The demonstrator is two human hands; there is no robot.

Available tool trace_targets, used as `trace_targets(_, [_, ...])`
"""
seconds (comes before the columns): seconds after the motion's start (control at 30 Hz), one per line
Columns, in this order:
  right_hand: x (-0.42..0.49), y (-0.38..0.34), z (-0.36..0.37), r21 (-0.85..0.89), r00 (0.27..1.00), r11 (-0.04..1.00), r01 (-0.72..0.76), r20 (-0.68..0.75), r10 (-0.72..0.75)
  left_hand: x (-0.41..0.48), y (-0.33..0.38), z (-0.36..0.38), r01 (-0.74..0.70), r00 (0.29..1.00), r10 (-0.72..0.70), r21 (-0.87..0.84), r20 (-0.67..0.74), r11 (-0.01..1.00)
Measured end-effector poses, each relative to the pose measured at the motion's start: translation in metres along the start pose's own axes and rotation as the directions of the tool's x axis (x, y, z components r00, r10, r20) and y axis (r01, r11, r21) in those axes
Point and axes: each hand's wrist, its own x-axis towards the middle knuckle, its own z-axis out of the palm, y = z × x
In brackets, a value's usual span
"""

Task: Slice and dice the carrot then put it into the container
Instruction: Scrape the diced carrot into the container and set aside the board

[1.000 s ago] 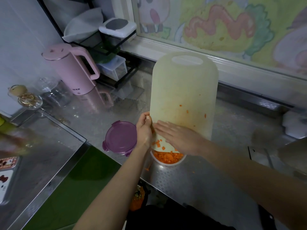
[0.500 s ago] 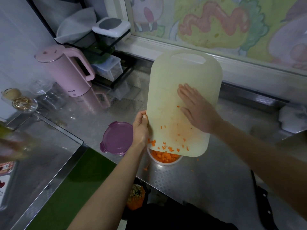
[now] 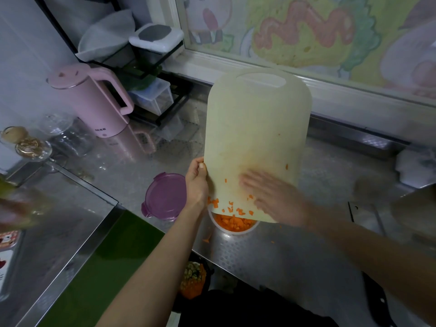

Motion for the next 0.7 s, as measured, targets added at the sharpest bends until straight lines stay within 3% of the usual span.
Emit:
trace_targets(0.13, [-0.004,0.037,-0.025,0.103,0.943,0.951,-0.292,-0.136,0.304,-0.001,-0.001,-0.004,0.016,1.0,-0.016,0.024,-0.003,1.0])
trace_targets(0.27, [-0.009,0.034,-0.016,0.03,0.915,0.917,-0.397,-0.071,0.398,0.001,-0.004,-0.003,0.038,0.999,-0.038,0.043,0.002,0.998])
trace_targets(0.7, [0.007,-0.051,0.033,-0.061,0.996,0.997,-0.038,0.083,0.043,0.001,0.001,0.004,-0.025,0.999,0.025,-0.022,-0.021,0.999])
